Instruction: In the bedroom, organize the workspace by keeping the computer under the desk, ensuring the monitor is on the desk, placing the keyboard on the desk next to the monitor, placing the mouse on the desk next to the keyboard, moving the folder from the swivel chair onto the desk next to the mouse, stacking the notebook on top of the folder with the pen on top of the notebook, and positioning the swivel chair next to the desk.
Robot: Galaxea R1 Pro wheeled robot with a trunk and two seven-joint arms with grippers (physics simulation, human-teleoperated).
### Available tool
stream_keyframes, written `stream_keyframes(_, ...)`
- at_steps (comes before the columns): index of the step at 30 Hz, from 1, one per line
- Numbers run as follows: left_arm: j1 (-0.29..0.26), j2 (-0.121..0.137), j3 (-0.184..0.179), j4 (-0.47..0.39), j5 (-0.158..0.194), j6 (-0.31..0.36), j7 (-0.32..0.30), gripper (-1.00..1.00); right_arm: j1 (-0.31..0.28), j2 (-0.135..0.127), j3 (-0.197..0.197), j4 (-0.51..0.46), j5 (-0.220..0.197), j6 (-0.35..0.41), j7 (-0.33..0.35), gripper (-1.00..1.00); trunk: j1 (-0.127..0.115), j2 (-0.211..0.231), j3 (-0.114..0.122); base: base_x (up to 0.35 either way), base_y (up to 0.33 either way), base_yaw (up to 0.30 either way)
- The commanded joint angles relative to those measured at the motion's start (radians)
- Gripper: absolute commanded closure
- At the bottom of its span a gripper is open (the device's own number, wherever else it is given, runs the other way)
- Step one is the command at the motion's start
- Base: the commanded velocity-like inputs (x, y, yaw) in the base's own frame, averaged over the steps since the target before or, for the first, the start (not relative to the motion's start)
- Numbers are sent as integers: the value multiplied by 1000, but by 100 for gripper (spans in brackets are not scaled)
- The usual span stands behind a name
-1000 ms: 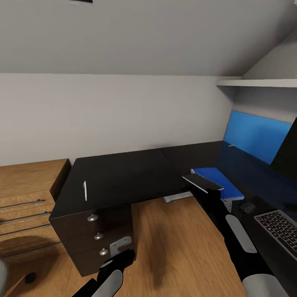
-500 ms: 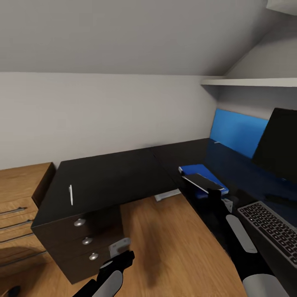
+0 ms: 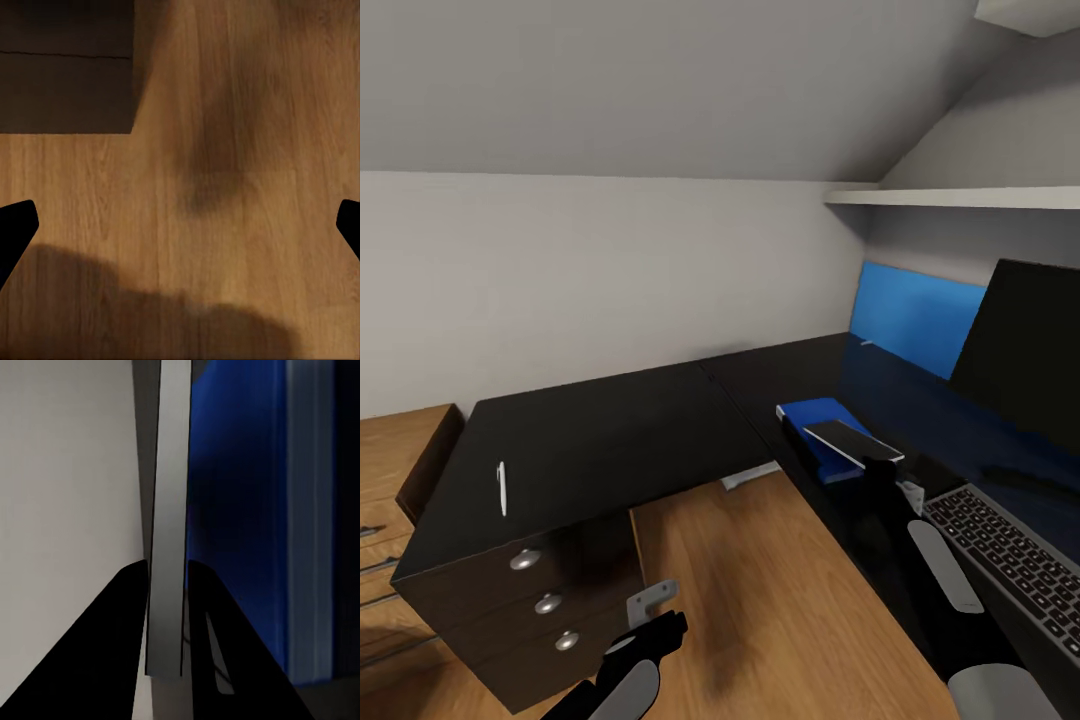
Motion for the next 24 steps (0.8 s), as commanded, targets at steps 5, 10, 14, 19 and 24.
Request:
stream_keyframes(5,-1,1,-3,-1,2,4,6,-100,-1,-2,1,-2,-9,-4,-4,100,0,-1,-1,41,0,-1)
stream_keyframes(10,-1,1,-3,-1,2,4,6,-100,-1,-2,3,-2,-9,-5,-6,100,0,-1,-1,255,0,0)
stream_keyframes(14,-1,1,-3,-1,3,5,6,-100,-1,-2,3,-2,-9,-5,-5,100,0,-1,-1,208,0,0)
stream_keyframes(19,-1,-1,-5,-1,4,4,6,-100,-1,-2,3,-2,-9,-5,-4,100,0,-1,-1,53,0,0)
stream_keyframes(24,-1,-1,-16,-1,4,5,6,-100,-1,-2,4,-2,-7,-5,-4,100,0,-1,-1,196,0,0)
